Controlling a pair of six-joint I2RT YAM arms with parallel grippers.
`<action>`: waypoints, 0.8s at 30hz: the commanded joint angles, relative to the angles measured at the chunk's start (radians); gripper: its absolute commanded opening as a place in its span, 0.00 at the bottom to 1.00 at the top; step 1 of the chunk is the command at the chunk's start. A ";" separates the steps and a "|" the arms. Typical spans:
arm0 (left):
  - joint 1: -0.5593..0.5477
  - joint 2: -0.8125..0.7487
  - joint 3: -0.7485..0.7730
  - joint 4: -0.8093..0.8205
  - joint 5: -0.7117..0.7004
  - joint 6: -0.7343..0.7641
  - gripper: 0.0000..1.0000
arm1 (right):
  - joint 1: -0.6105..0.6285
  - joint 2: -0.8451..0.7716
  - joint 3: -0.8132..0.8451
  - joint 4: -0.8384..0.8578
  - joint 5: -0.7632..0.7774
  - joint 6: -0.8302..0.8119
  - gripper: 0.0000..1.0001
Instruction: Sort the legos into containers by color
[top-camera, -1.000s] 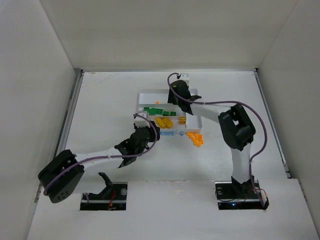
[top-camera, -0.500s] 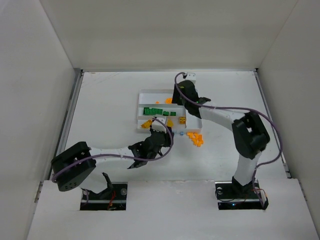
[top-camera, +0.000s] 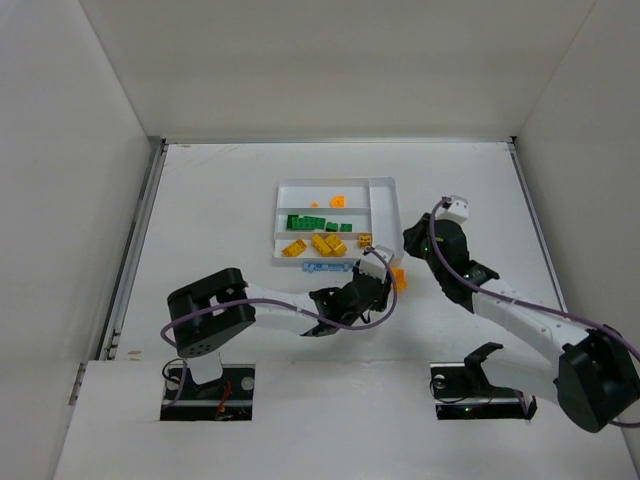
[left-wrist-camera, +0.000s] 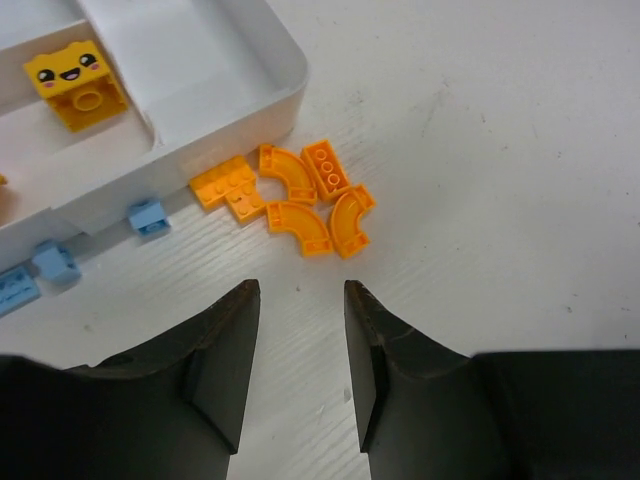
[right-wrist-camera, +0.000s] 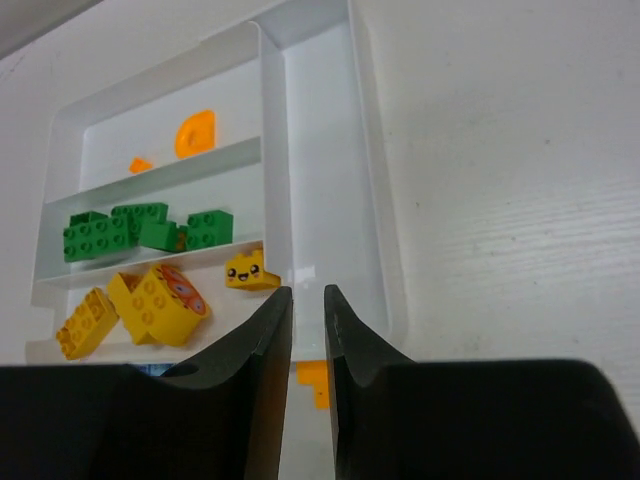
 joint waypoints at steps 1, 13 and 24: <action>-0.006 0.042 0.087 -0.051 -0.018 -0.050 0.35 | -0.016 -0.081 -0.056 0.024 0.013 0.046 0.26; -0.011 0.180 0.207 -0.116 -0.065 -0.094 0.34 | -0.013 -0.196 -0.226 -0.022 0.041 0.135 0.27; -0.003 0.250 0.253 -0.131 -0.074 -0.104 0.31 | 0.013 -0.270 -0.290 -0.043 0.062 0.177 0.28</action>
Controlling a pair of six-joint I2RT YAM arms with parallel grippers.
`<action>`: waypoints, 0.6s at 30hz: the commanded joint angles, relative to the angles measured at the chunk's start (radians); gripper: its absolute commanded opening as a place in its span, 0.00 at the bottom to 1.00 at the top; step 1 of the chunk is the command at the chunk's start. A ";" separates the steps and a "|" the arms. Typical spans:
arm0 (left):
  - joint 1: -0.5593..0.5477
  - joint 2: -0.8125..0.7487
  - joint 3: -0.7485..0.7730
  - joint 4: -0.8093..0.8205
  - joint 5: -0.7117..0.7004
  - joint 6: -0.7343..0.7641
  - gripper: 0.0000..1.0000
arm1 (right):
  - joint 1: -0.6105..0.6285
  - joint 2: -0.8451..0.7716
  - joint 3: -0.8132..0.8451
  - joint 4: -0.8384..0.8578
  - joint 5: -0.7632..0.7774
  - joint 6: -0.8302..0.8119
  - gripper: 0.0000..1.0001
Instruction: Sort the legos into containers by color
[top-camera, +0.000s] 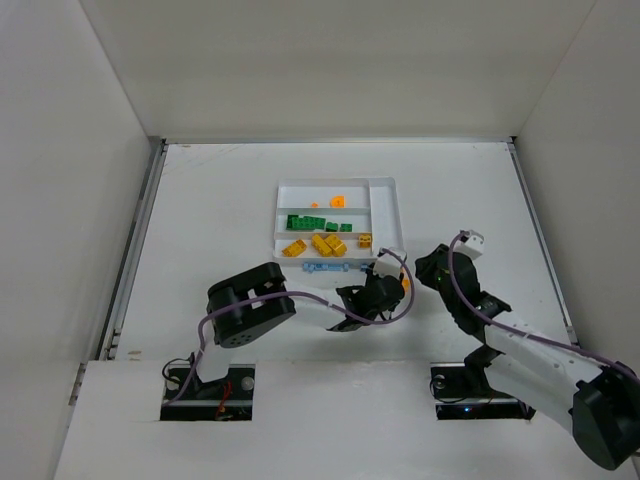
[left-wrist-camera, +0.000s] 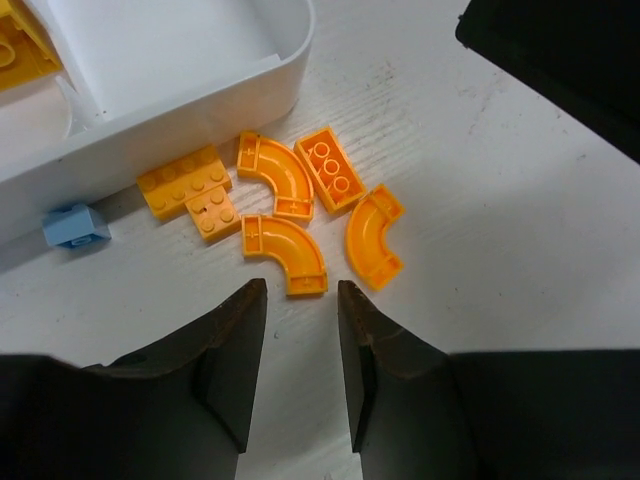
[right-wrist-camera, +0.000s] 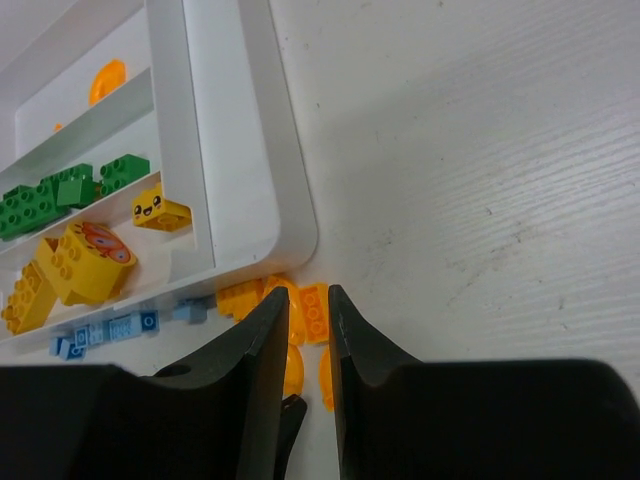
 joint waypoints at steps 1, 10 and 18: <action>0.006 0.010 0.042 -0.007 -0.033 -0.010 0.30 | 0.013 -0.022 -0.008 0.008 0.020 0.020 0.28; 0.014 0.033 0.061 -0.008 -0.065 -0.012 0.27 | 0.034 -0.046 -0.018 -0.010 0.023 0.023 0.37; 0.012 -0.026 0.000 -0.004 -0.082 -0.010 0.10 | 0.119 0.038 0.010 -0.061 0.060 0.056 0.49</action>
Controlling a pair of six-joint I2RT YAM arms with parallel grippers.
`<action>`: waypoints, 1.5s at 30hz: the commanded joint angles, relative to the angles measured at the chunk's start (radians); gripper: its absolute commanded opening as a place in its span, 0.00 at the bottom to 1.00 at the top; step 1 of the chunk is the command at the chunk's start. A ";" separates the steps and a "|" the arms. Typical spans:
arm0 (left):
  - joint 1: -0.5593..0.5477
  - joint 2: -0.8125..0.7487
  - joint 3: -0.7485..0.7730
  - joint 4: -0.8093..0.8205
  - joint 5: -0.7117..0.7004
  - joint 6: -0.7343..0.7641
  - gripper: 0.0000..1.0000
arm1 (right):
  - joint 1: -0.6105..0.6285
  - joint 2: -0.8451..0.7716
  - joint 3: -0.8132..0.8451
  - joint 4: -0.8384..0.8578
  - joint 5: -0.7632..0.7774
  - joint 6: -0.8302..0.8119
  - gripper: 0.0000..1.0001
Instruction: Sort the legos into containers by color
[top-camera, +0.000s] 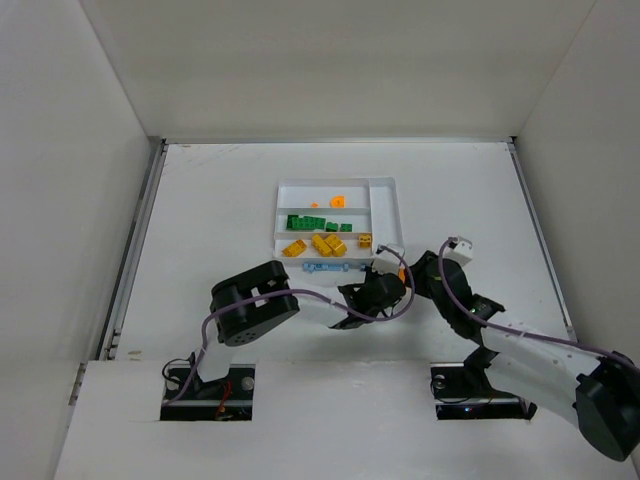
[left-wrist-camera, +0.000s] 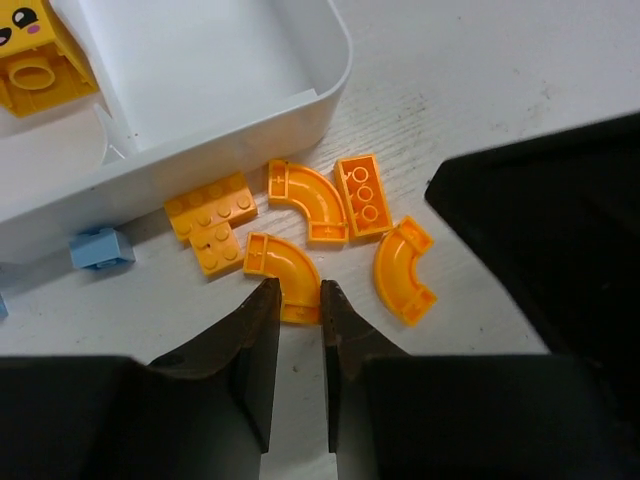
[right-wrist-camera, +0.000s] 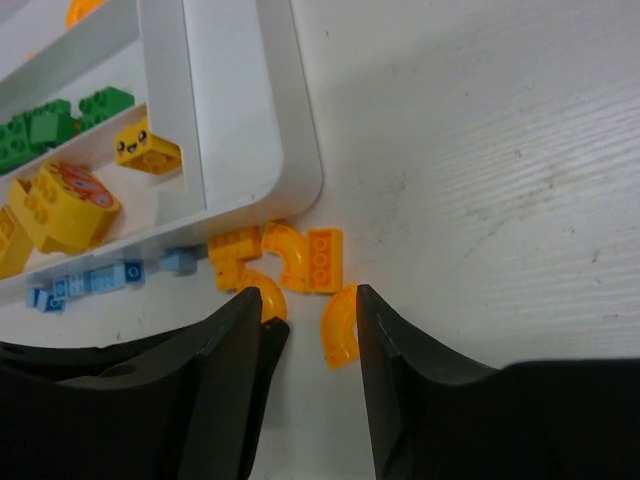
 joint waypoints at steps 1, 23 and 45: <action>-0.004 -0.089 -0.057 0.011 -0.032 -0.005 0.10 | 0.038 0.042 0.036 -0.039 0.047 0.025 0.50; 0.215 -0.679 -0.381 0.051 0.056 -0.068 0.10 | 0.158 0.363 0.239 -0.219 0.100 0.030 0.49; 0.433 -0.771 -0.422 0.092 0.197 -0.105 0.11 | 0.164 0.503 0.406 -0.447 0.102 0.079 0.43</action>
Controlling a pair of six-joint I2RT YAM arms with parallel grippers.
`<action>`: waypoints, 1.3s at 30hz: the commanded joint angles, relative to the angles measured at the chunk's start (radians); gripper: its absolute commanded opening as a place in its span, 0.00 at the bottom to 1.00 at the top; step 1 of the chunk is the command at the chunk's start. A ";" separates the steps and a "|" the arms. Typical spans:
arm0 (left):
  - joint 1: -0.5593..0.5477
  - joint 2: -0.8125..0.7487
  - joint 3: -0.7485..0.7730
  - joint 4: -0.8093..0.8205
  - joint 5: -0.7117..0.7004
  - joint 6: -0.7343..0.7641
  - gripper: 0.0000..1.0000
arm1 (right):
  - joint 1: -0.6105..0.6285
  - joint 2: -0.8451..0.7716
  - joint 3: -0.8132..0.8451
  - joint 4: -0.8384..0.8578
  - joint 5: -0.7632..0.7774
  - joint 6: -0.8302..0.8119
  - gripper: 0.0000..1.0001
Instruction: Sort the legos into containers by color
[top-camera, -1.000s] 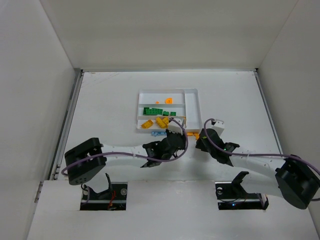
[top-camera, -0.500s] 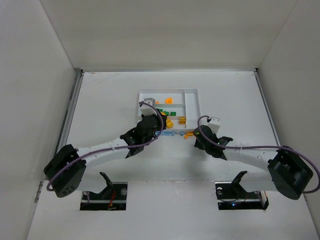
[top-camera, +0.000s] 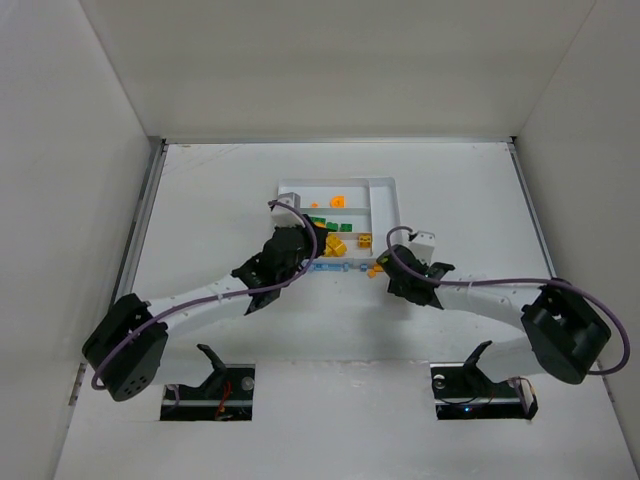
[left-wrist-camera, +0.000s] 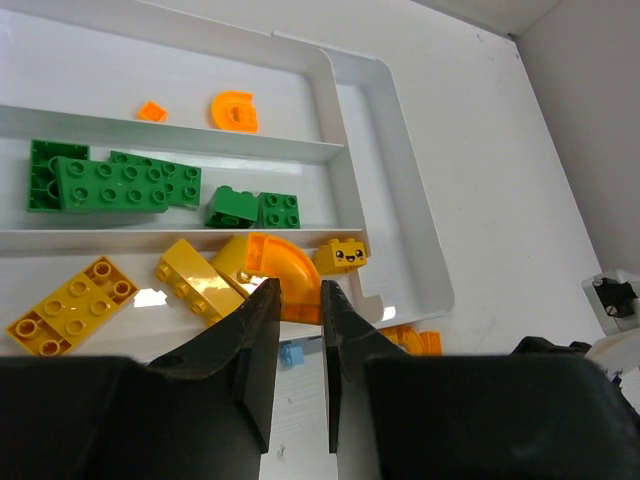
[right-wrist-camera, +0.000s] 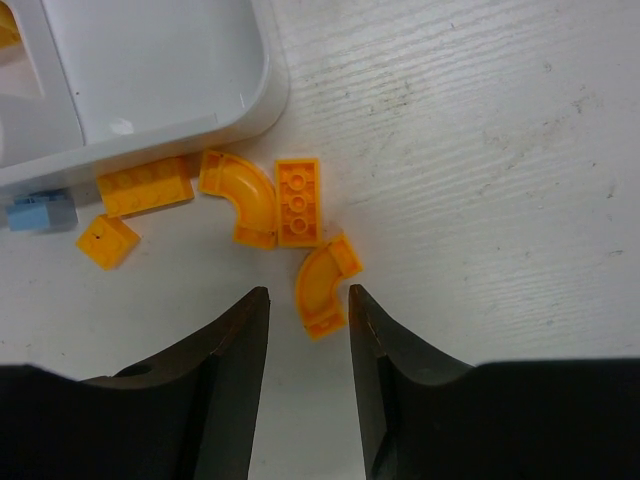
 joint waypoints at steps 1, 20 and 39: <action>0.029 -0.064 -0.022 0.056 0.015 -0.014 0.12 | 0.000 0.022 0.069 -0.065 -0.023 0.013 0.43; 0.200 -0.153 -0.148 0.089 0.128 -0.076 0.12 | 0.186 0.182 0.239 -0.085 -0.025 0.068 0.37; 0.190 -0.110 -0.128 0.100 0.108 -0.062 0.12 | 0.201 0.191 0.131 0.033 0.007 0.136 0.47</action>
